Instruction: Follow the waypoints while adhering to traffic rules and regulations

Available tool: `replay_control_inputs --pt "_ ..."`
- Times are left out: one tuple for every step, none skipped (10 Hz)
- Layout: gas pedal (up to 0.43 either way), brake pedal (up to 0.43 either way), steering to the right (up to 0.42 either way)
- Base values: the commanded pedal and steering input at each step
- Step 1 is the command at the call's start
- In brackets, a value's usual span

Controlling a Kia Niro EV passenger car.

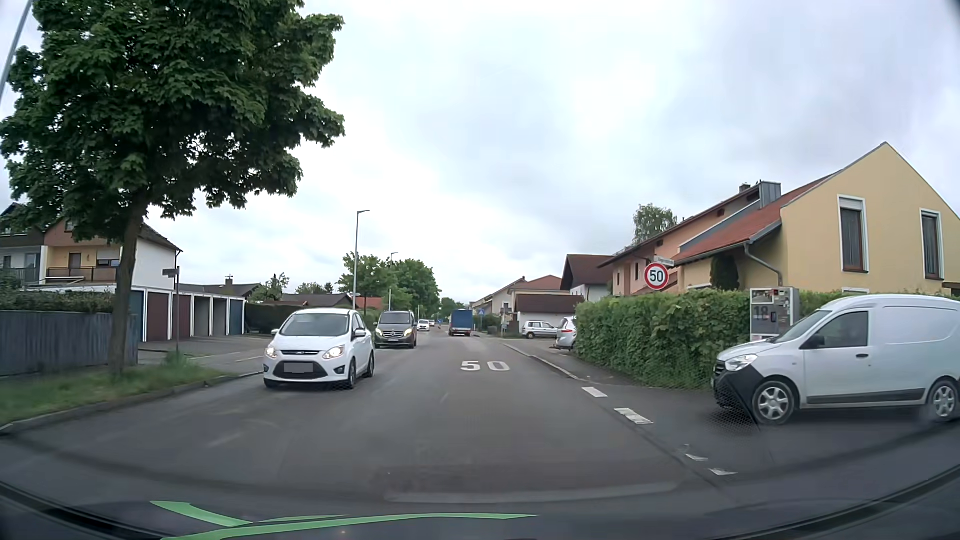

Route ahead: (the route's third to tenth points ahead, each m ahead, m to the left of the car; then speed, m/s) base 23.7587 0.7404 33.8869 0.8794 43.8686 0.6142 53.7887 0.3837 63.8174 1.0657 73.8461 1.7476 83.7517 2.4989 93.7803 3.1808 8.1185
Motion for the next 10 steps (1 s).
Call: replay_control_inputs --pt "0.15 0.0 0.0" --pt "0.15 0.0 0.0" --pt "0.15 0.0 0.0" --pt "0.15 0.0 0.0" --pt "0.15 0.0 0.0" --pt "0.15 0.0 0.0" --pt "0.138 0.0 0.0" --pt "0.138 0.0 0.0" --pt "0.138 0.0 0.0" --pt "0.138 0.0 0.0"
